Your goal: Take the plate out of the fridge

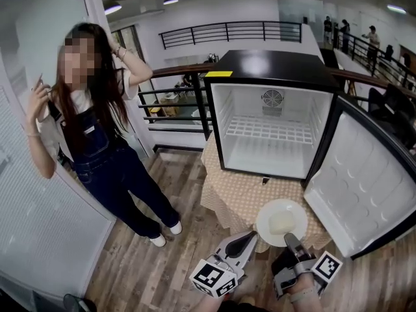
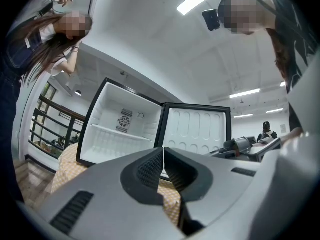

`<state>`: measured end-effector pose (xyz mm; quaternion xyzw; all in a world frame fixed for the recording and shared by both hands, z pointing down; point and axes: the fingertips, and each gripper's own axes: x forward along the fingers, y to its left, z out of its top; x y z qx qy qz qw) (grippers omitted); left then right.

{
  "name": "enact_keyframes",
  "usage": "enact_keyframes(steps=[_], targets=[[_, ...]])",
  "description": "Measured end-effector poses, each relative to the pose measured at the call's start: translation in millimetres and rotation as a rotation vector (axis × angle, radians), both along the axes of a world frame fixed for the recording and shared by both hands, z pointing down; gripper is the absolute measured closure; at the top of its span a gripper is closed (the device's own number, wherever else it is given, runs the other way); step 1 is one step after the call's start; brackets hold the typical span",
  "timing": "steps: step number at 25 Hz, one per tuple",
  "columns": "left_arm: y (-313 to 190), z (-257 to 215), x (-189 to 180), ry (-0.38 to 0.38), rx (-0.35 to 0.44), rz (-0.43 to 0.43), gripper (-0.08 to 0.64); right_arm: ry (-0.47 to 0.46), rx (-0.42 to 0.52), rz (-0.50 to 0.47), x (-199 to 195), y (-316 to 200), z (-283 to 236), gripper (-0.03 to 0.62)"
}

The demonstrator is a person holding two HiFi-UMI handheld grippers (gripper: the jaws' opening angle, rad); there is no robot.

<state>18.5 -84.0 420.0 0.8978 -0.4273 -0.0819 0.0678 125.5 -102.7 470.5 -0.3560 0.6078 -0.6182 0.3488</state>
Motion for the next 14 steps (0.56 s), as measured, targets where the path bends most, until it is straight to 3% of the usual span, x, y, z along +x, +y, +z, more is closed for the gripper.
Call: enact_keyframes(steps=[14], targets=[[20,4,-7,0.003,-0.009,0.024,0.548,-0.008,0.005,0.019,-5,23,5,0.535]])
